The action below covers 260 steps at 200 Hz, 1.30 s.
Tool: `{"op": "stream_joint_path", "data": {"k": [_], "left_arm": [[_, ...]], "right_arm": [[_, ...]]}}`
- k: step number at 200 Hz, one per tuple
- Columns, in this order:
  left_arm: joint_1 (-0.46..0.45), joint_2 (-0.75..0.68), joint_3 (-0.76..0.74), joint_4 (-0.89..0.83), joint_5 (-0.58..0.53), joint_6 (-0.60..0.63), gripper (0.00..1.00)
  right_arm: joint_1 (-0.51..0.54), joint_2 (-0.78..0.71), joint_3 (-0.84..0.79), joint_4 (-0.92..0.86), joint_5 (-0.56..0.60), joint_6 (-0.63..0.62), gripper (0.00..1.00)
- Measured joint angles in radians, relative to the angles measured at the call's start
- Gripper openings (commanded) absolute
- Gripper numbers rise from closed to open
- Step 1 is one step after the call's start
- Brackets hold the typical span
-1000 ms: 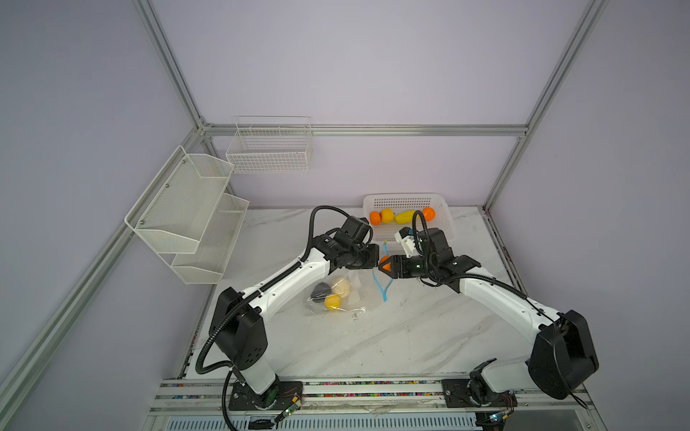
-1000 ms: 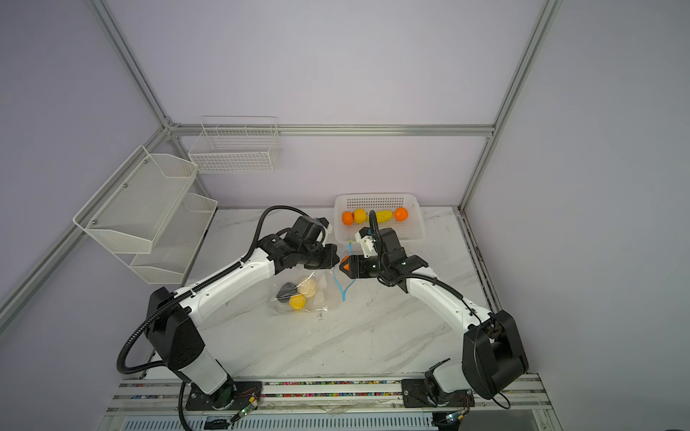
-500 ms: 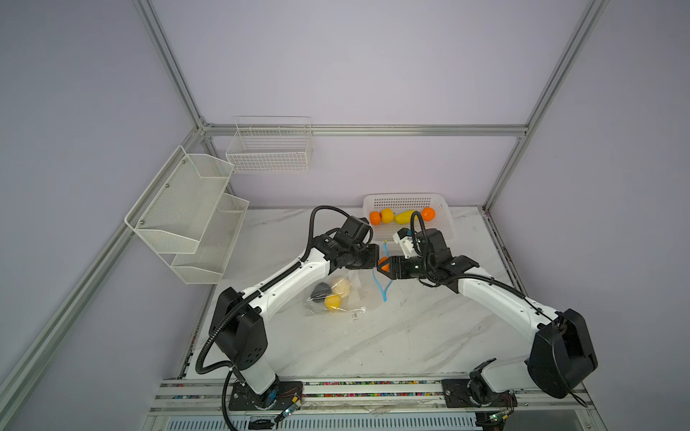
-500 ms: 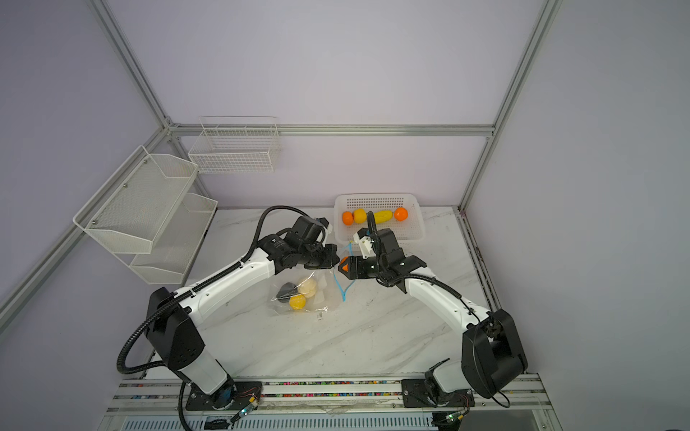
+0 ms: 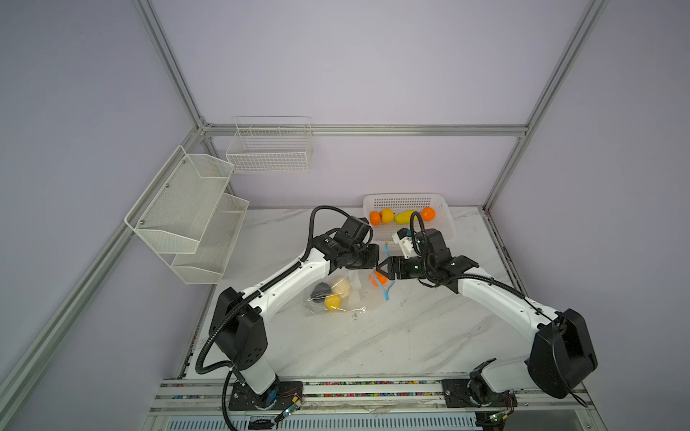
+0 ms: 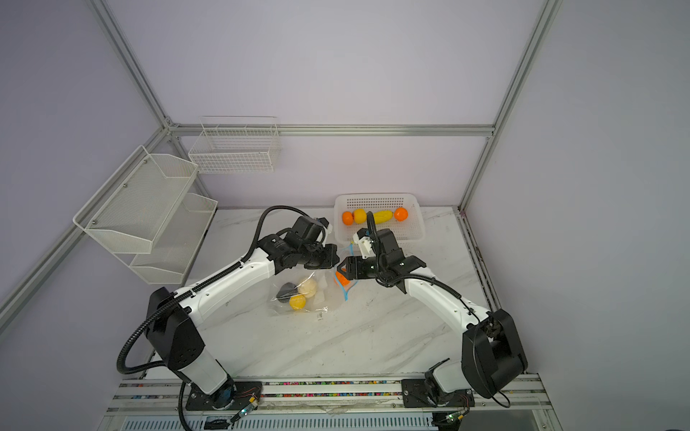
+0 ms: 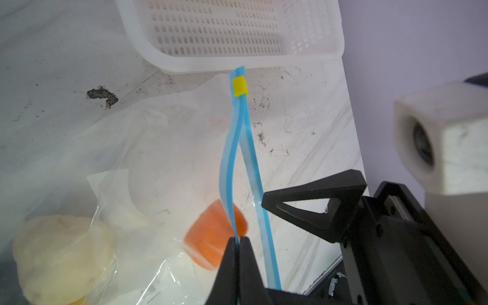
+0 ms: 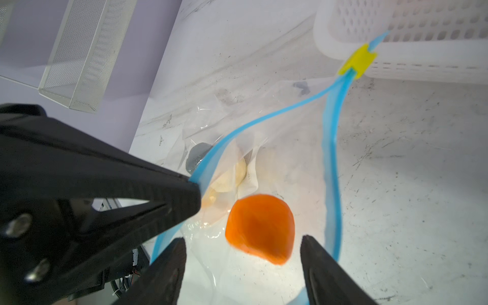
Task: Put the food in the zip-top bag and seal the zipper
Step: 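Lower the orange into the bag opening and open the right gripper, then move the right gripper back over the basket to the yellow mango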
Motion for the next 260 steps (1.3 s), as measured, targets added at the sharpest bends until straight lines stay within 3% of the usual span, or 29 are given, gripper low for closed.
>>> {"op": "stream_joint_path", "data": {"k": [100,186,223,260], "left_arm": [[0.000,0.000,0.000,0.005,-0.009,0.000,0.00],[0.010,-0.042,-0.014,0.003,-0.037,0.001,0.00],[0.022,-0.060,-0.016,0.005,-0.040,0.001,0.00],[0.029,-0.060,-0.017,0.006,-0.041,0.001,0.00]], "right_arm": [[0.000,-0.015,0.000,-0.004,0.025,0.000,0.70],[-0.017,-0.073,0.128,-0.026,0.172,-0.015,0.69],[-0.055,0.017,0.201,-0.013,0.261,-0.032,0.68],[-0.101,0.203,0.259,0.029,0.326,-0.055,0.65]]}}
